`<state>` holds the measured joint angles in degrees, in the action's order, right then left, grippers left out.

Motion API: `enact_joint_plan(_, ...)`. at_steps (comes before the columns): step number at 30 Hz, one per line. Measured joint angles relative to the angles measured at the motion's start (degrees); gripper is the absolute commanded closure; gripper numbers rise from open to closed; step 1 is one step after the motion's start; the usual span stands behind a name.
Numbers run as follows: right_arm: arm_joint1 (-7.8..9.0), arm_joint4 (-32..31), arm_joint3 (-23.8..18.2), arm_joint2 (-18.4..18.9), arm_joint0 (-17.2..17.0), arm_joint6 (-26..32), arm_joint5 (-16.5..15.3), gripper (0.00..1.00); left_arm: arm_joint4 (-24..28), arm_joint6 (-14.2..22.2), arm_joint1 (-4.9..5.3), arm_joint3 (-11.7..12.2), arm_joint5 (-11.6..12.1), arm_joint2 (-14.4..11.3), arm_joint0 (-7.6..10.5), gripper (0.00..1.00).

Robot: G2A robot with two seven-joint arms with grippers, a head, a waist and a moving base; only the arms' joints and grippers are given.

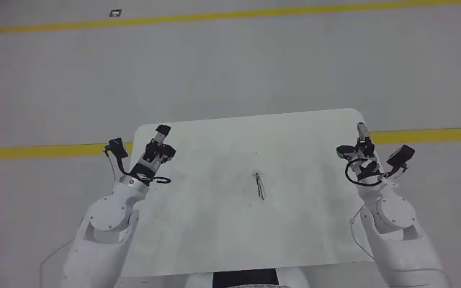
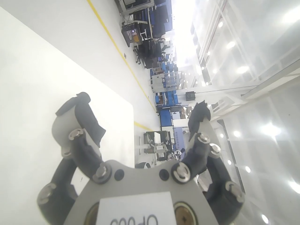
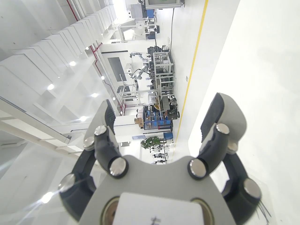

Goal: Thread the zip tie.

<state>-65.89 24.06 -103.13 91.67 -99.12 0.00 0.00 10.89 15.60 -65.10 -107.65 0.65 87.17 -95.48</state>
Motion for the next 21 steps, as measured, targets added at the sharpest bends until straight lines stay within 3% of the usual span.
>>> enact_joint_plan(9, 0.00, 0.00, 0.00, 0.00, 0.00, 0.00, 0.00, 0.00, -0.77, 0.78, 0.21, -0.78, -0.18, -0.60, 0.63, 0.00)
enact_joint_plan(12, 0.00, 0.00, 0.00, 0.00, 0.00, 0.00, 0.00, 0.00, -6.14, 8.29, 0.62, -3.70, -3.62, -2.99, 3.67, 0.00)
enact_joint_plan(15, 0.00, 0.00, 0.00, 0.00, 0.00, 0.00, 0.00, 0.00, -12.44, 17.29, 1.06, -5.05, -9.91, -6.48, 7.51, 0.00)
enact_joint_plan(17, 0.00, 0.00, 0.00, 0.00, 0.00, 0.00, 0.00, 0.00, -18.46, 22.88, 1.38, -5.53, -15.33, -9.66, 10.63, 0.00)
enact_joint_plan(19, 0.00, 0.00, 0.00, 0.00, 0.00, 0.00, 0.00, 0.00, -21.73, 26.55, 1.36, -5.87, -18.72, -12.25, 12.85, 0.00)
enact_joint_plan(21, 0.00, 0.00, 0.00, 0.00, 0.00, 0.00, 0.00, 0.00, -20.53, 26.96, 1.31, -5.87, -19.64, -12.82, 13.25, 0.00)
